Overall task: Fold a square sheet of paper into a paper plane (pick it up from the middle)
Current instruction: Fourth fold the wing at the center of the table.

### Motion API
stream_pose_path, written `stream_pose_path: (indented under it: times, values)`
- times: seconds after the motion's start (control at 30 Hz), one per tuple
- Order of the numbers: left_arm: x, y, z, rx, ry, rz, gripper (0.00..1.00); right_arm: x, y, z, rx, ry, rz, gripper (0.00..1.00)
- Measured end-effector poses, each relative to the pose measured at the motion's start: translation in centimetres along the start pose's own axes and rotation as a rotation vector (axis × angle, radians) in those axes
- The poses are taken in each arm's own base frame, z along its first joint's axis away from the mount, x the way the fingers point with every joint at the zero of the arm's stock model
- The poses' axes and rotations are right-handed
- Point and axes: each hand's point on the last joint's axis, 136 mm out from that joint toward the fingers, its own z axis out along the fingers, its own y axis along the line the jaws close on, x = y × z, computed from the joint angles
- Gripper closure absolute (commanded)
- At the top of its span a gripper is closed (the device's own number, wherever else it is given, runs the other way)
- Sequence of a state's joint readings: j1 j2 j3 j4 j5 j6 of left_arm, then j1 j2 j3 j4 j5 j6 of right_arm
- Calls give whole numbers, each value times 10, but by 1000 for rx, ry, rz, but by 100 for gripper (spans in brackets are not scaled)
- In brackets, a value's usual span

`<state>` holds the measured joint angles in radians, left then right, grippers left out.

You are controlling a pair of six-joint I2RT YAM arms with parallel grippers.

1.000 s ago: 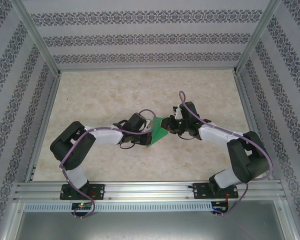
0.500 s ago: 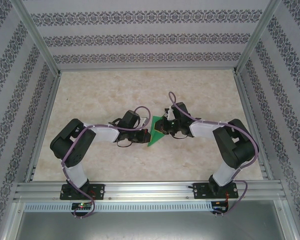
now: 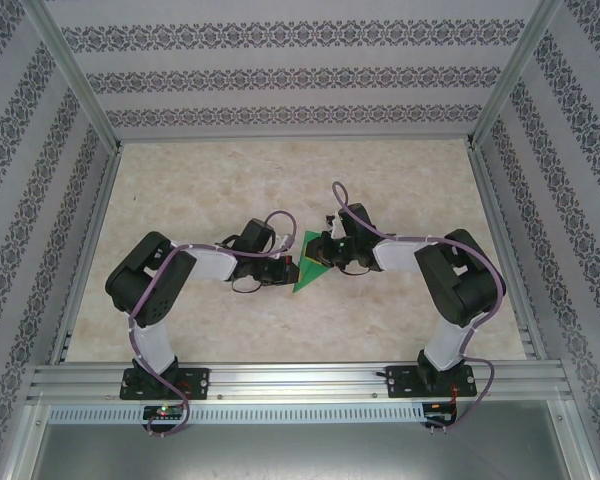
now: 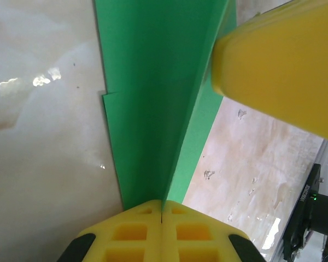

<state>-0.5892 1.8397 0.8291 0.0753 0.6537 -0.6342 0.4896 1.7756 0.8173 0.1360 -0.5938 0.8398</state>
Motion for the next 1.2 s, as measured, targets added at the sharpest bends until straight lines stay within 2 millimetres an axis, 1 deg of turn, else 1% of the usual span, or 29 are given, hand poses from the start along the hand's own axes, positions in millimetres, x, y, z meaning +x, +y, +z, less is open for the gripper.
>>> stream_pose_path:
  times: [0.23,0.47,0.6,0.8,0.9,1.03,1.17,1.2]
  values:
    - [1,-1,2,27,21,-12,96,-2,-3,2,16,-3,5,83]
    - [-1,-3,2,34,22,-8,82,-6,-8,8,35,-1,12,84]
    - [-1,-5,2,34,24,-8,80,-5,-11,10,41,5,18,84]
    - [-1,-5,1,28,24,-4,79,-5,-12,11,43,6,20,84]
    - [-1,-4,-1,17,22,0,77,-6,-13,13,44,8,21,84]
    - [0,0,-4,-16,15,8,77,-7,-12,13,43,7,21,84]
    - [0,2,-5,-29,16,15,82,-8,-11,14,37,3,16,83]
    - [1,3,-5,-32,16,16,86,-8,-11,14,36,2,15,83]
